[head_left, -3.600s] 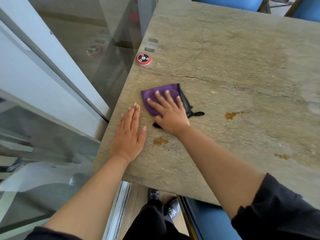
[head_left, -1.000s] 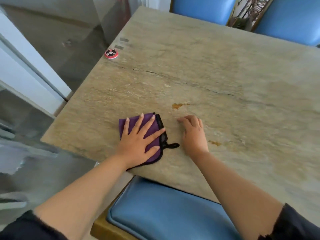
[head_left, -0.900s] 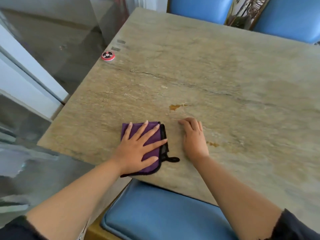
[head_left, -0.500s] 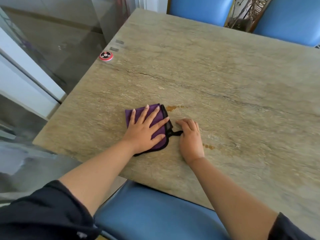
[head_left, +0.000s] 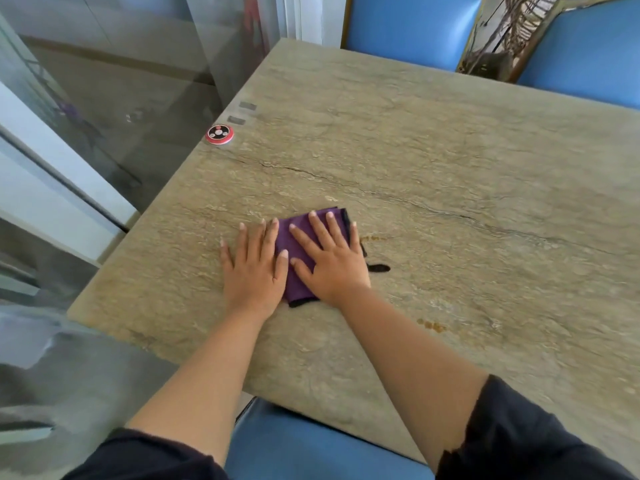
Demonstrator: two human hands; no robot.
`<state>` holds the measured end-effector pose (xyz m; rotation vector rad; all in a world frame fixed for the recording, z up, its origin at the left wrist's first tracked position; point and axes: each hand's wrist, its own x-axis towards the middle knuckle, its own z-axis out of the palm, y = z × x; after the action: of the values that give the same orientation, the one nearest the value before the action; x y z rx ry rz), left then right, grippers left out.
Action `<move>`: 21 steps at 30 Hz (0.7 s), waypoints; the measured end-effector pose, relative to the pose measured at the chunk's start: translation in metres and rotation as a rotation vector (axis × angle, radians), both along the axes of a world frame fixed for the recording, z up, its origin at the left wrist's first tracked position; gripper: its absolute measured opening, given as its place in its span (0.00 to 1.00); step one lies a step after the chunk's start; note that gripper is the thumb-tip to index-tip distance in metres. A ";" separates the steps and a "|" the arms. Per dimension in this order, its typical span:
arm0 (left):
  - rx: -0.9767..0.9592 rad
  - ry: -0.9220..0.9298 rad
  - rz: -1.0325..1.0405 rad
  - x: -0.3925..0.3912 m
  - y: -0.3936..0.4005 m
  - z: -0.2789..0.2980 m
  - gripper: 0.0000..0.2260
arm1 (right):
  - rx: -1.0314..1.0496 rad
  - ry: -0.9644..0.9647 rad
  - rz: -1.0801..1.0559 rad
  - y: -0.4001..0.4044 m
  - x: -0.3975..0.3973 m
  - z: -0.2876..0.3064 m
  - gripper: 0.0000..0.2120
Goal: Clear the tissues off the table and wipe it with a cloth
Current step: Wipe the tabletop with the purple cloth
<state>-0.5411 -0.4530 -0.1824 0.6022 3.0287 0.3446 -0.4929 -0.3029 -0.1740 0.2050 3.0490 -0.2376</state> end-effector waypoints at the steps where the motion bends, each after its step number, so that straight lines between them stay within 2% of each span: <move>1: -0.041 0.014 -0.010 0.000 0.001 -0.002 0.27 | 0.032 -0.003 -0.018 0.015 -0.011 0.000 0.29; 4: -0.099 -0.013 -0.038 -0.002 0.001 -0.003 0.26 | 0.052 -0.028 -0.150 0.067 -0.029 0.001 0.31; 6: -0.113 -0.013 -0.052 -0.002 0.002 -0.002 0.26 | 0.034 -0.044 -0.316 0.089 -0.023 -0.001 0.31; 9: -0.120 -0.013 -0.053 -0.001 0.002 0.000 0.26 | 0.006 -0.054 -0.602 0.076 0.000 -0.003 0.32; 11: -0.119 -0.008 -0.059 0.000 0.003 0.001 0.26 | 0.022 -0.073 -0.642 0.043 0.011 -0.001 0.33; 13: -0.106 -0.014 -0.057 0.000 0.003 0.002 0.26 | 0.019 -0.082 -0.499 0.007 0.024 0.002 0.34; 15: -0.095 -0.021 -0.049 -0.001 0.003 0.002 0.26 | -0.006 -0.056 -0.237 -0.019 0.045 0.003 0.32; 18: -0.074 -0.010 -0.055 -0.001 0.002 0.002 0.27 | -0.004 -0.017 0.117 -0.012 0.094 0.002 0.30; 20: -0.071 -0.023 -0.061 -0.001 0.001 0.003 0.26 | 0.033 -0.003 0.157 0.015 0.116 0.000 0.30; 21: -0.074 -0.029 -0.063 0.000 0.001 0.003 0.26 | 0.061 -0.002 0.094 0.027 0.120 -0.002 0.30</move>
<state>-0.5411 -0.4523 -0.1797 0.6797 2.9719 0.2356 -0.3730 -0.2755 -0.1758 0.0659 3.0562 -0.1387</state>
